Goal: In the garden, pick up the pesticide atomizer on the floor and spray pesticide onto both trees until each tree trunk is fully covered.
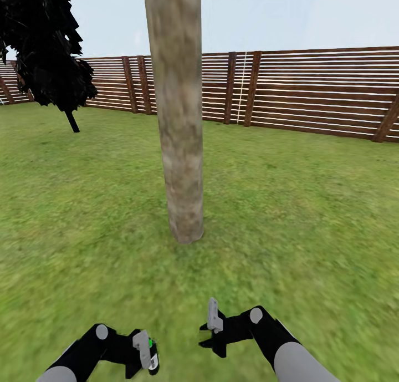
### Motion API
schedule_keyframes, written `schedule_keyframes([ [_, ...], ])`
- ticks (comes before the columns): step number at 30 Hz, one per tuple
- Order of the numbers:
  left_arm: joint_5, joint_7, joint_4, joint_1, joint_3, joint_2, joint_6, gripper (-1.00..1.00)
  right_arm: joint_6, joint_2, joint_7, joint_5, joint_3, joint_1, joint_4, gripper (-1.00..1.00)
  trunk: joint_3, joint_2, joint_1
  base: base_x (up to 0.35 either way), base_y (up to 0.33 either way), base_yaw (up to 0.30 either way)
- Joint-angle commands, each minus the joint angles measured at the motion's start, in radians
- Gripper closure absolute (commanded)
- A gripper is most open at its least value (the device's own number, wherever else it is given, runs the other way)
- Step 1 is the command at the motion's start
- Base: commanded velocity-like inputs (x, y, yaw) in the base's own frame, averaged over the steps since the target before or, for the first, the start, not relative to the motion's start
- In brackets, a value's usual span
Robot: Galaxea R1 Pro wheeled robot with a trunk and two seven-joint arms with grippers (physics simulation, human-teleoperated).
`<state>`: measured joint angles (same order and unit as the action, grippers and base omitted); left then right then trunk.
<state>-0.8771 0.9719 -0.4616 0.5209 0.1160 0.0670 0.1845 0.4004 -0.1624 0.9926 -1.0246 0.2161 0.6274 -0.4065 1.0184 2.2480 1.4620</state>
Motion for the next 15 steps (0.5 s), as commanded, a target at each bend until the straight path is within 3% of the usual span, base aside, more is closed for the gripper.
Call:
schedule_keyframes([
  [1,0.008,0.001,0.000,-0.003,0.002,0.020,0.001,1.00,0.000,0.002,0.000,0.000,0.001,0.000,0.000,-1.00,0.000,0.000,0.000,0.000,0.000,0.000],
  [3,0.014,-0.001,0.000,-0.007,0.015,0.056,-0.001,1.00,0.000,0.005,-0.004,0.001,0.003,0.000,0.000,-1.00,0.000,0.000,0.000,0.000,0.000,0.000],
  [4,0.015,-0.004,0.000,-0.010,0.039,0.068,-0.001,1.00,0.001,0.014,-0.007,0.001,0.005,0.000,0.001,-1.00,0.000,0.000,0.000,0.000,0.000,0.000],
  [6,0.015,-0.009,0.000,-0.013,0.130,0.078,-0.003,1.00,0.002,0.048,-0.048,0.002,0.007,0.000,0.005,-1.00,0.000,0.000,0.000,0.000,0.000,0.000],
  [8,0.015,-0.023,0.000,-0.012,0.286,0.081,-0.028,1.00,0.002,0.095,-0.174,0.012,0.009,-0.003,0.021,-1.00,0.000,0.000,0.000,0.000,0.000,0.000],
  [10,0.009,-0.067,-0.001,-0.009,0.444,0.080,-0.100,1.00,0.003,0.122,-0.329,0.083,0.036,-0.006,0.089,-1.00,0.000,0.000,0.000,0.000,0.000,0.000],
  [11,0.006,-0.098,-0.001,-0.007,0.483,0.077,-0.132,1.00,0.003,0.135,-0.424,0.133,0.060,-0.010,0.131,-1.00,0.000,0.000,0.000,0.000,0.000,0.000],
  [12,0.004,-0.142,0.000,-0.006,0.508,0.072,-0.168,1.00,0.009,0.163,-0.566,0.191,0.079,-0.033,0.184,-1.00,0.000,0.000,0.000,0.000,0.000,0.000],
  [15,0.011,-0.238,0.005,-0.006,0.531,0.064,-0.273,1.00,0.087,0.191,-0.821,0.290,0.092,-0.111,0.240,-1.00,0.000,0.000,0.000,0.000,0.000,0.000],
])
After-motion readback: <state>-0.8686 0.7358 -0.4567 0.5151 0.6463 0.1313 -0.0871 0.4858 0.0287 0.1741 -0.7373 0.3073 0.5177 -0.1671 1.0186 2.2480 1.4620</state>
